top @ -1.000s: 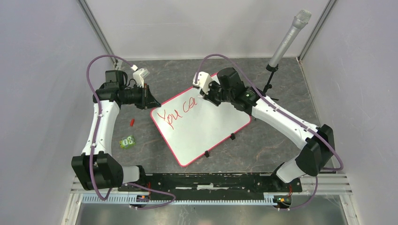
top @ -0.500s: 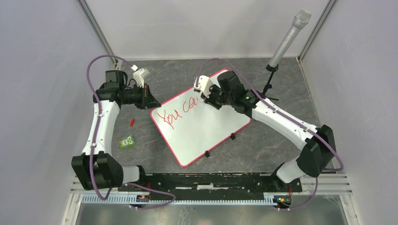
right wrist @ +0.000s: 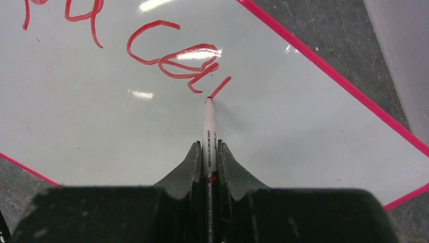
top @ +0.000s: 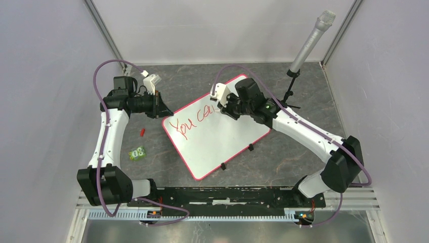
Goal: Write a sentence on the whiteboard
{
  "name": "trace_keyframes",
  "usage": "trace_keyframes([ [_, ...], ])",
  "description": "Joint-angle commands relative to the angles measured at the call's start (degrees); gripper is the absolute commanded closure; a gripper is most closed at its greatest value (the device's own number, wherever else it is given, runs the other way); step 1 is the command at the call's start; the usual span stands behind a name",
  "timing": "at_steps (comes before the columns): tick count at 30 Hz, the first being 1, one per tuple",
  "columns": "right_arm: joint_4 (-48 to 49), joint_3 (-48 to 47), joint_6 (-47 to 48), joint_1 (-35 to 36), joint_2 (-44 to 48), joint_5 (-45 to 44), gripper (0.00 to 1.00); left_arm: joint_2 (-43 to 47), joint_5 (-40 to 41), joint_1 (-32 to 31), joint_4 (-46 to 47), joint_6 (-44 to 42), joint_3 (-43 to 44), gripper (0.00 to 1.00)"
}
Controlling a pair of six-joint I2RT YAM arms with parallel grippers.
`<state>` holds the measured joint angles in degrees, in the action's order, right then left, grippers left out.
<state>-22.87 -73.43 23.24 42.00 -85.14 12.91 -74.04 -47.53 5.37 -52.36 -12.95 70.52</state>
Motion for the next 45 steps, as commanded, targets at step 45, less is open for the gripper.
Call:
trace_keyframes([
  [45,0.0,-2.7,1.8,-3.0,3.8,-2.7,1.0,1.5,0.0,-0.2,0.2,-1.6,-0.2,0.93],
])
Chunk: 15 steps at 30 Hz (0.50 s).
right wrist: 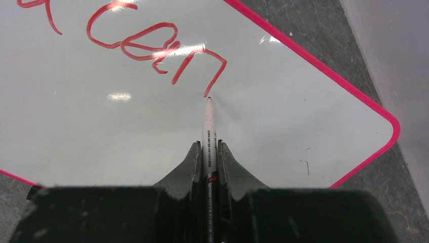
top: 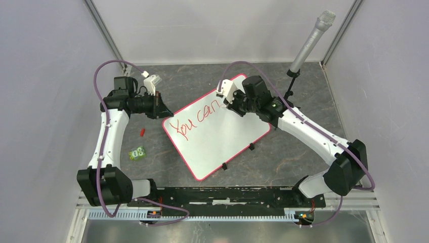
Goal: Write a sentence on the whiteboard
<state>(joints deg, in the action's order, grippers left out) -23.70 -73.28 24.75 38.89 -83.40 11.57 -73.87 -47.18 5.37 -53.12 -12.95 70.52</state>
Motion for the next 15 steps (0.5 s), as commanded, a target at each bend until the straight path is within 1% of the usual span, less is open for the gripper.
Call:
trace_keyframes([
  [1,1.1,-2.9,0.6,0.1,1.9,-1.8,1.0,1.4,-0.4,-0.2,0.9,-1.5,-0.1,0.93],
  [15,2.4,-1.8,3.1,0.0,-1.1,-5.0,1.0,1.4,-0.1,-0.2,0.9,-1.5,-0.2,0.93],
])
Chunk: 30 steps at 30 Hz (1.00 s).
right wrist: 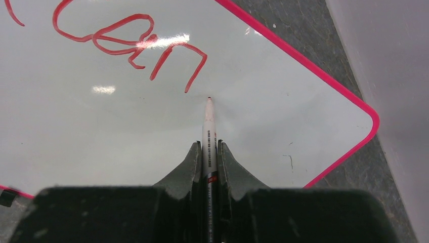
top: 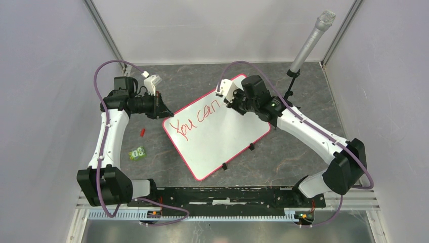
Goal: Write a sentence on the whiteboard
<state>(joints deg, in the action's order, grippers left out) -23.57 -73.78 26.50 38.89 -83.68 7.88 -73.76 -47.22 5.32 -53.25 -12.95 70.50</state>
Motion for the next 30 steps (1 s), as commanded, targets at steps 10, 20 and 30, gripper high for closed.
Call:
trace_keyframes([
  [10,-1.6,-0.8,1.2,0.3,0.1,1.6,1.0,1.4,-0.2,-0.2,1.0,-1.6,0.0,0.93],
  [20,-3.6,-1.5,-2.9,2.0,5.8,9.1,1.0,2.2,1.0,-0.1,1.0,-0.3,0.9,0.57],
  [30,0.4,7.2,-5.8,4.3,11.3,16.0,1.0,4.4,1.9,-0.2,-3.6,-2.4,1.8,0.27],
])
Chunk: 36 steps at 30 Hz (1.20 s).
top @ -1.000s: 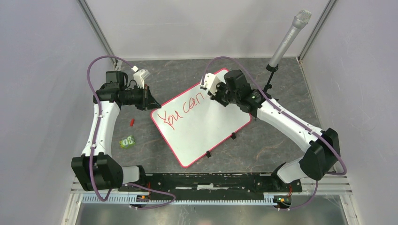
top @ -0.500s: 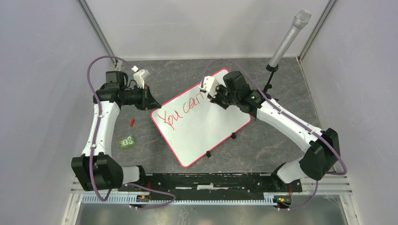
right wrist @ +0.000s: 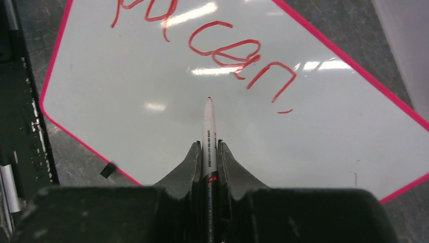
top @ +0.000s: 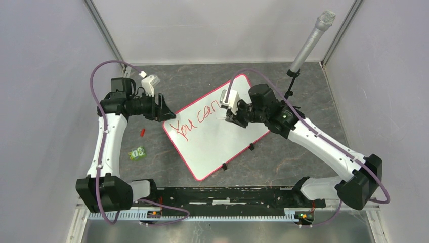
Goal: Write a sentence on the whiteboard
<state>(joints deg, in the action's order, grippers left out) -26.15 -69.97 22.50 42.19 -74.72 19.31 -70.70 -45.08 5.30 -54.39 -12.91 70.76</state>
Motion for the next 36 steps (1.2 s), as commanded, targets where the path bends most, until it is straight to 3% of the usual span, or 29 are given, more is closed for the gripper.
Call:
trace_keyframes([
  [1,3.3,4.1,-2.2,1.3,2.6,5.7,1.0,1.4,-0.5,-0.1,-2.8,-2.9,1.1,0.26],
  [11,7.0,5.7,-4.1,8.3,1.2,7.4,1.0,0.4,-2.9,-0.1,-2.8,-4.1,-1.2,0.27],
  [36,14.1,9.1,-2.2,21.8,-6.9,-6.2,1.0,-1.5,-3.7,-0.2,-2.1,-4.3,-1.3,0.59],
])
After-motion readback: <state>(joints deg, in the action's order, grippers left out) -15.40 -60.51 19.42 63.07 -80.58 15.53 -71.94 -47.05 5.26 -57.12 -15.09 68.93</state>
